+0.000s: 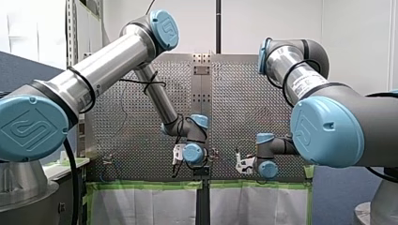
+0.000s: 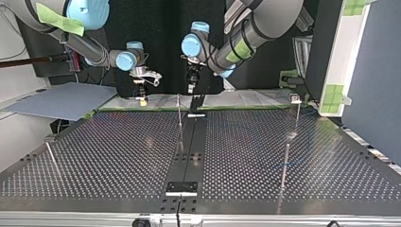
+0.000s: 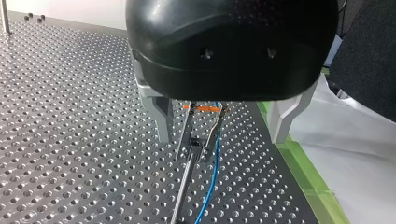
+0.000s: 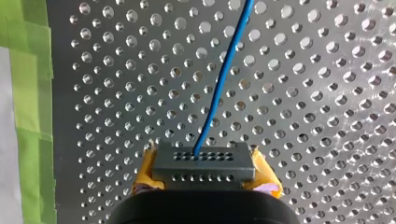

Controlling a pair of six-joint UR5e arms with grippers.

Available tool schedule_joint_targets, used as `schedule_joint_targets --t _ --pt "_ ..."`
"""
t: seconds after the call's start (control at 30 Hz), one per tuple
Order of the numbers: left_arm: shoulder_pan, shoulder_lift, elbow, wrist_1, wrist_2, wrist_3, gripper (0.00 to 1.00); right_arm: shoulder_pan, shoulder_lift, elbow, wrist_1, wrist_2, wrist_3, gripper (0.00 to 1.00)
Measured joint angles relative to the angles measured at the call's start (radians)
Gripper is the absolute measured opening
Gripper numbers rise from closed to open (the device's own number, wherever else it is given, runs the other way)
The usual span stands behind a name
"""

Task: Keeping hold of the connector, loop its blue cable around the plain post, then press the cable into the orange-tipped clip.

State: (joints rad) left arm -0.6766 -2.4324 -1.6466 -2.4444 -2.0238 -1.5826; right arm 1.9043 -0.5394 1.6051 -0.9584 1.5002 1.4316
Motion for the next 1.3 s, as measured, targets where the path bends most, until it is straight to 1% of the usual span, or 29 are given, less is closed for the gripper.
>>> schedule_joint_targets --t 0.37,0.5,0.67,0.83,1.07,1.3 --pt "-0.01 0.0 0.001 0.026 0.004 0.022 1.0 -0.001 0.0 0.0 0.003 -0.006 -0.003 0.0" --pt "-0.013 0.0 0.001 0.052 0.021 0.023 1.0 -0.005 0.0 0.0 0.007 -0.006 -0.005 0.0" --pt "-0.014 0.0 0.002 0.065 0.044 0.019 1.0 -0.006 0.0 0.0 0.011 -0.006 -0.01 0.0" --pt "-0.013 0.0 0.002 0.064 0.05 0.015 1.0 -0.004 0.001 0.0 0.02 -0.006 -0.021 0.0" --pt "-0.01 0.0 0.001 0.056 0.05 0.011 1.0 -0.001 0.002 0.0 0.026 -0.006 -0.023 0.0" --pt "-0.01 0.0 0.001 0.03 0.051 -0.003 1.0 -0.001 0.003 0.0 0.026 -0.005 -0.023 0.0"
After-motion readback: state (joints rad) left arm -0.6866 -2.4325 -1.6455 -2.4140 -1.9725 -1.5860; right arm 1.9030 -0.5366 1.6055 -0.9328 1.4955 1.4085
